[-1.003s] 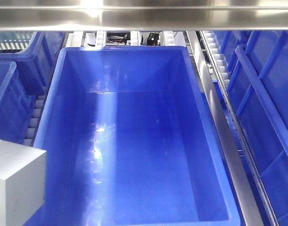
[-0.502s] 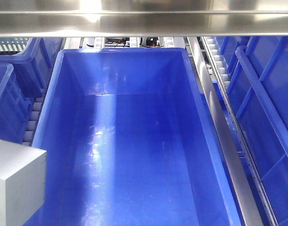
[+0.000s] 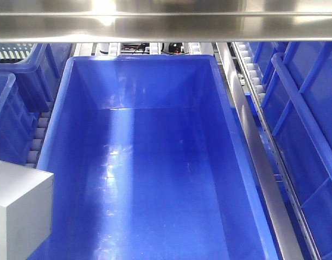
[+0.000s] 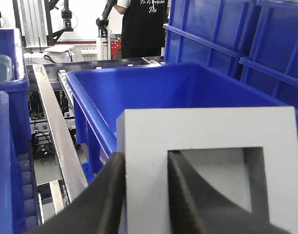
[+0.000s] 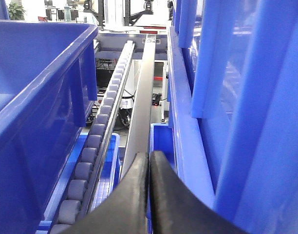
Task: Sort gray base to blue bin
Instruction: 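Turn the base and stop over the large empty blue bin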
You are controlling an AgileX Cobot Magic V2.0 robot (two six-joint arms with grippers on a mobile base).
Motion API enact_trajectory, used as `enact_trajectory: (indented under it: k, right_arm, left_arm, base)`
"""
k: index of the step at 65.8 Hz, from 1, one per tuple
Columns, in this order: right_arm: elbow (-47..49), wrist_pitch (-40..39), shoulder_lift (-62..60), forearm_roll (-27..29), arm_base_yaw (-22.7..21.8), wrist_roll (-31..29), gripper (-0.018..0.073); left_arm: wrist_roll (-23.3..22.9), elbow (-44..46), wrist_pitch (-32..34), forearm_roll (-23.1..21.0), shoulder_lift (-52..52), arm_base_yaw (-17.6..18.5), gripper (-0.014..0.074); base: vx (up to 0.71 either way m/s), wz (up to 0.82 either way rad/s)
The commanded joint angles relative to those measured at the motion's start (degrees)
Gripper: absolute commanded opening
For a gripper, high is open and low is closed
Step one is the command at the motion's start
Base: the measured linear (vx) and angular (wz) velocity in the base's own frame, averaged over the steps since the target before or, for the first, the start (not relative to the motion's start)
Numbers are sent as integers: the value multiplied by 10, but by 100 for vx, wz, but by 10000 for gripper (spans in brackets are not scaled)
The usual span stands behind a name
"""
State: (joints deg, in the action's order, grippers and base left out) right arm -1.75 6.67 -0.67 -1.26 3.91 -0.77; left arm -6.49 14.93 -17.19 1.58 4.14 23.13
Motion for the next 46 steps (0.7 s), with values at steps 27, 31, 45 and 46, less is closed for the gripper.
enact_trajectory:
  k: [27,31,45,46]
  right_arm:
    - [-8,-45,-7,-6,-3,-3,-9]
    - [-8,-45,-7,-6,-3,-3,-9]
    - [-8,-45,-7,-6,-3,-3,-9]
    - [-8,-45,-7,-6,-3,-3,-9]
  left_arm:
    - [-4,17,64,-3,5,4,-6]
    - [-4,17,64,-3,5,4,-6]
    - [-16,17,110,-9,16,4,-3]
    - [-16,17,119,-8,20,4,-2]
  base:
    - [0,0]
    - [0,0]
    - [0,0]
    - [0,0]
